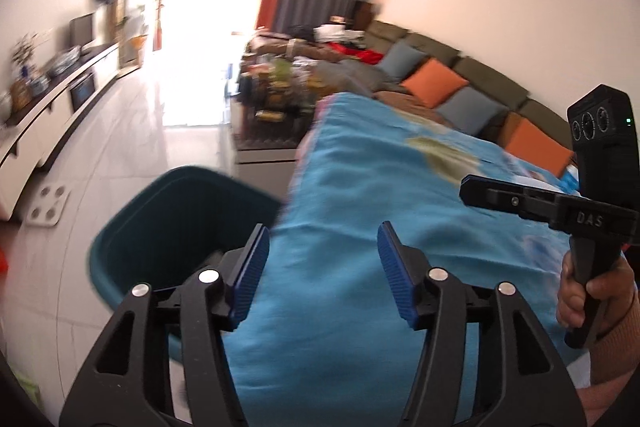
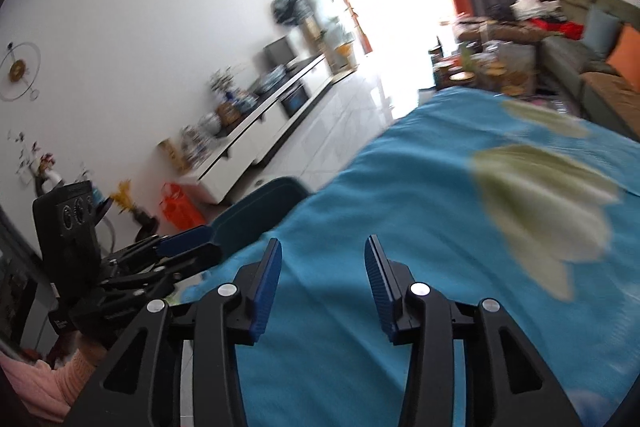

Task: Collect trash
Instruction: 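Move both open grippers back over the remaining trash on the bedspread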

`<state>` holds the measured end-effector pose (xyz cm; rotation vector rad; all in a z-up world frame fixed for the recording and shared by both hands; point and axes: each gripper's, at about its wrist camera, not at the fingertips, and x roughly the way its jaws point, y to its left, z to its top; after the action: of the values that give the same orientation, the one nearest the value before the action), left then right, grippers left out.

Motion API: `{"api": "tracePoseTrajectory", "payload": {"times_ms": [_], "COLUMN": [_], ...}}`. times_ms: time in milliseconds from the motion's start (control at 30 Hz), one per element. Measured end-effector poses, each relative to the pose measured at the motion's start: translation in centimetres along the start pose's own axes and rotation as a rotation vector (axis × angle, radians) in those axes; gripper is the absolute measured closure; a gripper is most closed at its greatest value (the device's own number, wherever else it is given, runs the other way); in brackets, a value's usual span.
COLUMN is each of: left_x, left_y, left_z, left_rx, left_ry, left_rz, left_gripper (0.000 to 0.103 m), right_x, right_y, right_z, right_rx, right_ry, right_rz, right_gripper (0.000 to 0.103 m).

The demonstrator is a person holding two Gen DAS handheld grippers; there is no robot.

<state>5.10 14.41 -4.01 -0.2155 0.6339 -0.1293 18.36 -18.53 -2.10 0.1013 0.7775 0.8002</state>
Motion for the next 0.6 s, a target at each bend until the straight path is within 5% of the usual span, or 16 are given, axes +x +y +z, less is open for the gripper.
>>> {"api": "tracePoseTrajectory", "payload": {"times_ms": [600], "left_x": [5.9], "left_y": [-16.5], "left_z": [0.2], "left_rx": [0.230], "left_ry": [0.088], "left_rz": [-0.232], "left_gripper": [0.046], "right_x": [-15.1], "right_y": [-15.5], "right_z": [-6.0], "right_rx": [0.329], "right_ry": [-0.194], "right_rz": [-0.320], "right_gripper": [0.054]}}
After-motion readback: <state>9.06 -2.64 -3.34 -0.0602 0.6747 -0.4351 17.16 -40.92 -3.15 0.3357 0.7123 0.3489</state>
